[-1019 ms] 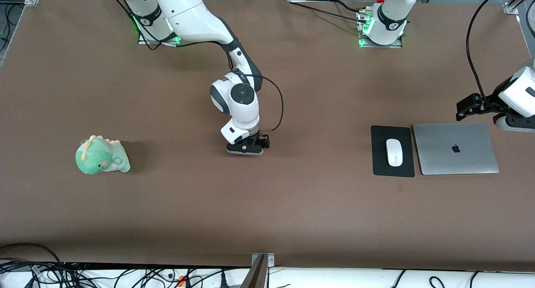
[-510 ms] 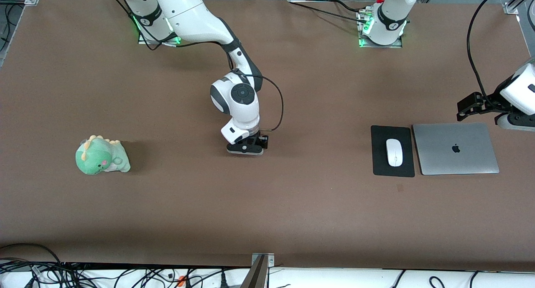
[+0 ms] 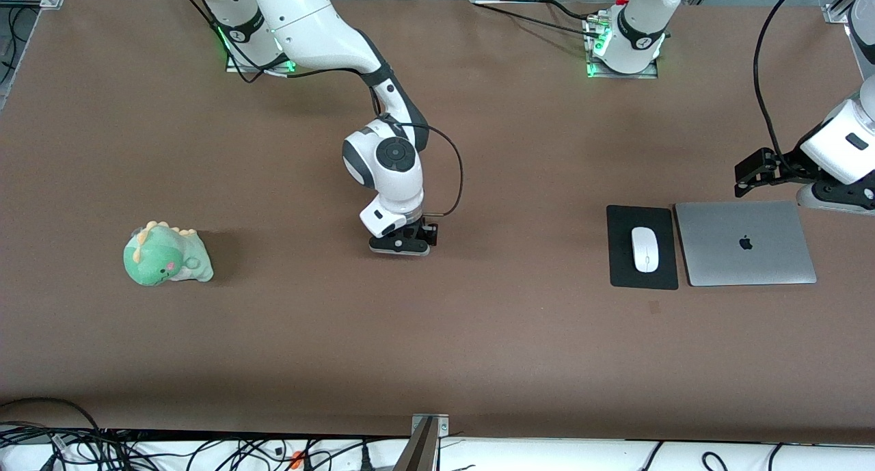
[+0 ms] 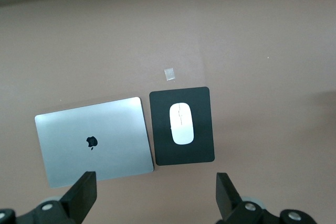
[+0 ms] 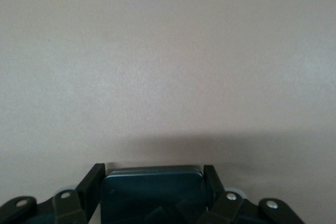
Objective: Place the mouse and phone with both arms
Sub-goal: 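Carry the phone with the right gripper toward the green plush toy, then lower the phone beside the plush toy and open the right gripper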
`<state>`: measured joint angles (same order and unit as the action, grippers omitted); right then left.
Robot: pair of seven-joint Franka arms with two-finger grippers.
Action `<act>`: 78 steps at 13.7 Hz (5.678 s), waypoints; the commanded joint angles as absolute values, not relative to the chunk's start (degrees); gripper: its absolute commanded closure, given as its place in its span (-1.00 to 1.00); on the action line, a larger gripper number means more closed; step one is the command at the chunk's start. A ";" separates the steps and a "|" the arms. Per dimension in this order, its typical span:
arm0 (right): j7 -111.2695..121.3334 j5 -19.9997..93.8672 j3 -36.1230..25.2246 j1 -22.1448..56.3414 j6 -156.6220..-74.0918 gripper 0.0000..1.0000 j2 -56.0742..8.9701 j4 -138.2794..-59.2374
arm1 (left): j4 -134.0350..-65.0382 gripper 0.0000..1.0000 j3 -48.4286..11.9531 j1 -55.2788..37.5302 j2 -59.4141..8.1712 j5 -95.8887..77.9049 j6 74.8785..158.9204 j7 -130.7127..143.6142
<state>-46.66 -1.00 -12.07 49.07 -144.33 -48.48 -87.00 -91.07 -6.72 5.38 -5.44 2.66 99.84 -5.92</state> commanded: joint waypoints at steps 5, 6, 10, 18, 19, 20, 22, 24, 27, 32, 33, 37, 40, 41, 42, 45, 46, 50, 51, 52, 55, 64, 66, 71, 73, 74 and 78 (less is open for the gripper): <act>-31.93 -0.10 -11.60 42.46 -133.52 0.92 -46.23 -81.56 | -89.83 -1.00 -7.38 5.27 -5.45 0.89 99.05 -7.03; -28.95 1.22 -11.60 41.23 -132.90 0.92 -45.62 -81.56 | -89.82 -1.00 -7.38 5.36 -5.45 0.36 99.05 -7.12; -15.06 6.23 -11.60 35.43 -132.72 0.92 -43.60 -83.58 | -89.82 -1.00 -7.38 5.54 -5.45 -0.35 99.05 -7.03; -9.76 6.42 -11.87 26.82 -133.59 0.92 -41.13 -89.64 | -89.82 -1.00 -7.56 5.36 -5.45 -0.26 98.88 -6.77; -8.19 6.50 -11.87 25.68 -133.85 0.92 -40.96 -90.52 | -89.82 -1.00 -7.56 5.36 -5.36 -0.18 98.79 -6.77; -7.39 6.50 -11.87 24.53 -134.73 0.92 -40.00 -92.01 | -89.82 -1.00 -7.56 5.36 -5.36 -0.09 98.79 -6.77; -5.46 6.59 -11.87 23.04 -139.11 0.92 -38.15 -96.65 | -89.82 -1.00 -7.56 5.36 -5.36 0.00 98.79 -6.77; -4.83 6.59 -11.87 21.98 -143.42 0.93 -36.22 -101.40 | -89.82 -1.00 -7.56 5.36 -5.36 -0.09 98.79 -6.86; -3.08 6.59 -11.86 20.40 -150.45 0.92 -34.46 -107.47 | -89.82 -1.00 -7.56 5.36 -5.36 -0.09 98.70 -6.86; -2.11 7.38 -11.69 18.90 -159.15 0.92 -34.36 -112.84 | -89.82 -1.00 -7.65 5.36 -5.19 -0.09 98.70 -6.86; -2.02 7.64 -11.60 18.90 -159.95 0.90 -34.54 -113.20 | -89.74 -1.00 -7.56 5.36 -5.27 -0.09 98.70 -6.94; -2.28 8.17 -11.51 18.98 -159.96 -0.99 -34.80 -113.20 | -89.74 -1.00 -7.65 5.36 -5.27 -0.09 98.70 -6.94; -2.11 8.17 -11.43 18.98 -159.26 -1.00 -34.46 -112.85 | -89.74 -1.00 -8.79 5.45 -5.27 0.26 98.70 -6.77; -2.11 8.17 -11.43 19.07 -158.21 -1.00 -34.19 -112.42 | -89.74 -1.00 -8.79 5.45 -5.19 0.26 98.70 -6.85; -2.11 8.17 -11.34 19.16 -156.11 -1.00 -33.93 -111.19 | -89.74 -1.00 -8.88 5.45 -5.19 0.26 98.70 -6.77; -2.20 8.17 -11.43 19.16 -150.14 -1.00 -32.44 -108.47 | -89.74 -1.00 -8.97 5.45 -5.19 0.26 98.70 -6.85; -2.20 8.17 -11.43 19.16 -148.03 -1.00 -31.56 -107.85 | -89.74 -1.00 -8.96 5.45 -5.27 0.26 98.70 -6.86; -2.11 8.17 -11.43 19.16 -136.53 -1.00 -26.91 -103.02 | -89.74 -1.00 -8.96 5.54 -5.19 0.35 98.70 -6.86; -2.02 8.09 -11.43 19.16 -133.54 -1.00 -25.42 -102.22 | -89.74 -1.00 -9.05 5.45 -5.19 0.44 98.70 -6.86; -1.76 8.09 -11.51 19.16 -130.98 -1.00 -23.49 -101.78 | -89.74 -1.00 -9.05 5.54 -5.27 0.44 98.70 -6.86; -1.41 7.82 -11.60 19.16 -125.53 -1.00 -18.39 -101.34 | -89.74 -1.00 -9.05 5.45 -5.27 0.53 98.70 -6.94; -1.40 4.05 -11.34 18.90 -107.42 -1.00 -3.97 -101.25 | -89.74 -1.00 -9.14 5.45 -5.19 0.53 98.70 -6.94; -2.11 1.42 -11.25 18.81 -104.69 -1.00 -2.64 -101.25 | -89.74 -1.00 -9.32 5.45 -5.19 0.61 98.70 -6.94; -1.58 0.09 -3.01 7.94 -101.17 -1.00 0.43 -101.16 | -89.65 -1.00 -9.32 5.45 -5.19 0.62 98.70 -6.94; -1.32 -0.96 -1.32 4.93 -98.63 -1.00 1.66 -100.29 | -89.65 -1.00 -9.32 5.45 -5.19 0.62 98.70 -6.86; -1.14 -1.49 -1.32 4.05 -96.96 -1.00 1.76 -99.24 | -89.65 -1.00 -9.40 5.45 -5.19 0.62 98.70 -6.94; -1.14 -1.67 -0.97 1.41 -92.46 -1.00 1.93 -96.59 | -89.65 -1.00 -9.40 5.45 -5.19 0.62 98.70 -6.94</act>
<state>-1.67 -0.85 -2.52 3.29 -94.36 1.91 -97.94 -90.54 -9.16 5.33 -5.44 0.93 99.83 -5.98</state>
